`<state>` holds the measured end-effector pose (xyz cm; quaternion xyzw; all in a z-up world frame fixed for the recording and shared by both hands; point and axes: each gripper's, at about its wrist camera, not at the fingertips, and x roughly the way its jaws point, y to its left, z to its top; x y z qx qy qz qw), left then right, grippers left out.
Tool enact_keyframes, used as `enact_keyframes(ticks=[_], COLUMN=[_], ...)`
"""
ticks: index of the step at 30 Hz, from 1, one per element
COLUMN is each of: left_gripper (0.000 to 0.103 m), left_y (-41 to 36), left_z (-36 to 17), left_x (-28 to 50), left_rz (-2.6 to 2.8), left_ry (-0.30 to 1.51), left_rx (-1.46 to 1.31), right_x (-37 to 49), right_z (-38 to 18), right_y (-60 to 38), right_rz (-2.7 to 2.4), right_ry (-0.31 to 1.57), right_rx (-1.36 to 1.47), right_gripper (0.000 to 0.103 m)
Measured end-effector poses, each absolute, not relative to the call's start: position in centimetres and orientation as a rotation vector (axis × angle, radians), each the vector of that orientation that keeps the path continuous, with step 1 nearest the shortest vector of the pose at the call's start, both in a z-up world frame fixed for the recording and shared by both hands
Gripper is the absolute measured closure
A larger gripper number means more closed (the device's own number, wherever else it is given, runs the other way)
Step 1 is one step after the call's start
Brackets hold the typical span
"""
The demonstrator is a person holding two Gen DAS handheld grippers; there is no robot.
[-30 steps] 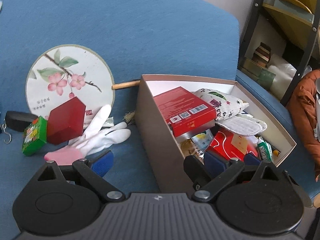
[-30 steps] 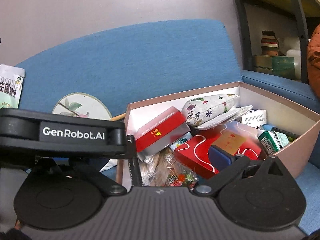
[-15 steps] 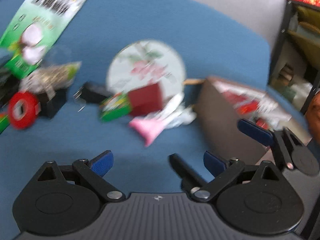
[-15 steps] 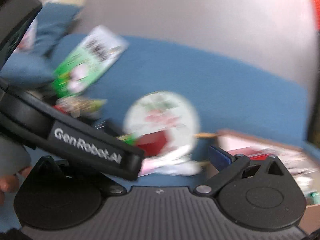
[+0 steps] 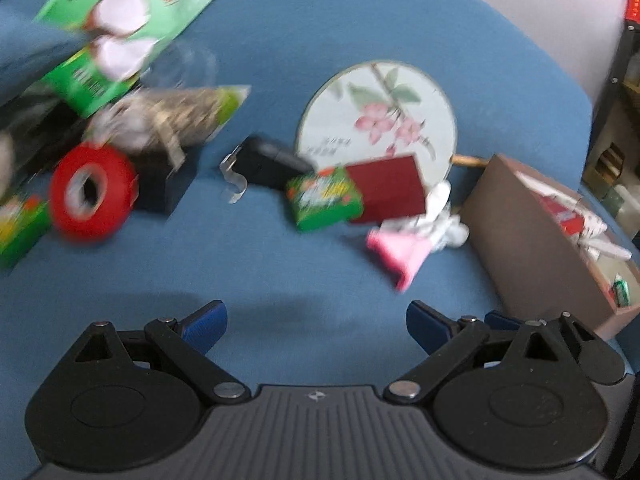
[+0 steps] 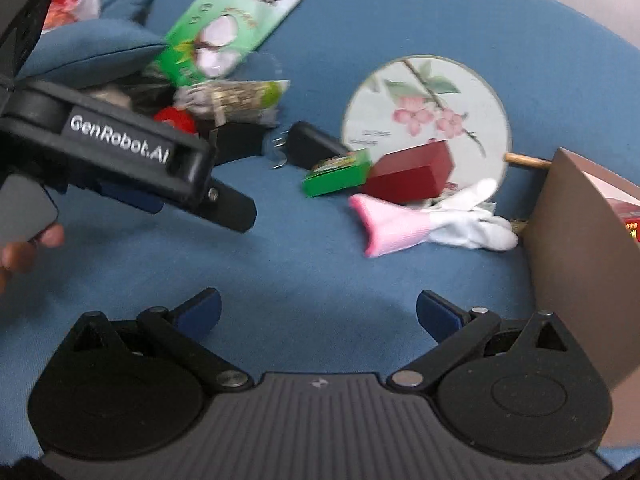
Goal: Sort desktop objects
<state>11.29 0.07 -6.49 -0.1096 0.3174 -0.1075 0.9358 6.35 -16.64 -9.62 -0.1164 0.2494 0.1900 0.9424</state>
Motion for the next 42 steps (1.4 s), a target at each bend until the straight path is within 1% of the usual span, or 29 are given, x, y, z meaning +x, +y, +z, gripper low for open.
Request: enact_keyframes(ticks=[6, 10, 15, 18, 21, 22, 23, 25, 26, 27, 30, 34, 38, 39, 41, 42], left_gripper=[0.004, 0.004, 0.005, 0.006, 0.006, 0.006, 0.006, 0.013, 0.022, 0.030, 0.035, 0.036, 0.038, 0.038, 0.038, 0.038], left_y=[-0.9, -0.9, -0.7, 0.1, 0.7, 0.8, 0.9, 1.4, 1.6, 1.7, 1.8, 2.1, 2.9, 3.0, 2.8, 2.8], left_z=[-5.3, -6.0, -7.5, -9.0, -10.7, -10.6, -10.3, -10.3, -10.3, -10.2, -9.9, -9.3, -9.0, -9.0, -9.1, -9.3], left_x=[16.0, 18.5, 21.6, 22.9, 23.2, 23.4, 23.4, 23.6, 23.7, 23.7, 23.5, 23.0, 21.8, 21.8, 21.7, 21.7], left_rz=[-0.277, -0.281, -0.296, -0.310, -0.337, -0.338, -0.347, -0.369, -0.355, -0.340, -0.327, -0.274, -0.160, -0.141, -0.131, -0.132], left_ry=[0.595, 0.606, 0.602, 0.607, 0.553, 0.556, 0.549, 0.555, 0.561, 0.563, 0.581, 0.616, 0.589, 0.587, 0.584, 0.587], left_rx=[-0.202, -0.241, -0.288, -0.345, -0.388, -0.402, -0.416, -0.440, -0.445, -0.441, -0.442, -0.437, -0.444, -0.436, -0.434, -0.439], right_x=[11.9, 16.0, 19.5, 21.2, 22.6, 22.9, 23.3, 23.2, 22.8, 22.4, 20.9, 18.7, 16.9, 16.9, 17.2, 17.7], right_z=[-7.8, -7.1, -7.7, -8.5, -9.2, -9.5, -9.8, -10.3, -10.4, -10.4, -10.3, -10.4, -10.0, -9.9, -9.6, -9.4], right_y=[-16.2, -16.2, -15.4, -14.7, -14.2, -14.1, -14.0, -13.5, -13.3, -13.1, -12.7, -12.4, -12.3, -12.5, -13.2, -13.0], right_rz=[0.310, 0.251, 0.254, 0.259, 0.261, 0.264, 0.263, 0.258, 0.252, 0.254, 0.269, 0.362, 0.442, 0.431, 0.392, 0.383], right_ry=[0.415, 0.418, 0.425, 0.436, 0.445, 0.451, 0.461, 0.455, 0.451, 0.447, 0.449, 0.482, 0.473, 0.470, 0.456, 0.454], right_rx=[-0.356, -0.345, -0.393, -0.455, -0.493, -0.503, -0.517, -0.527, -0.522, -0.514, -0.489, -0.474, -0.461, -0.462, -0.461, -0.459], right_gripper=[0.002, 0.002, 0.002, 0.005, 0.006, 0.012, 0.012, 0.014, 0.016, 0.023, 0.042, 0.046, 0.048, 0.046, 0.037, 0.029])
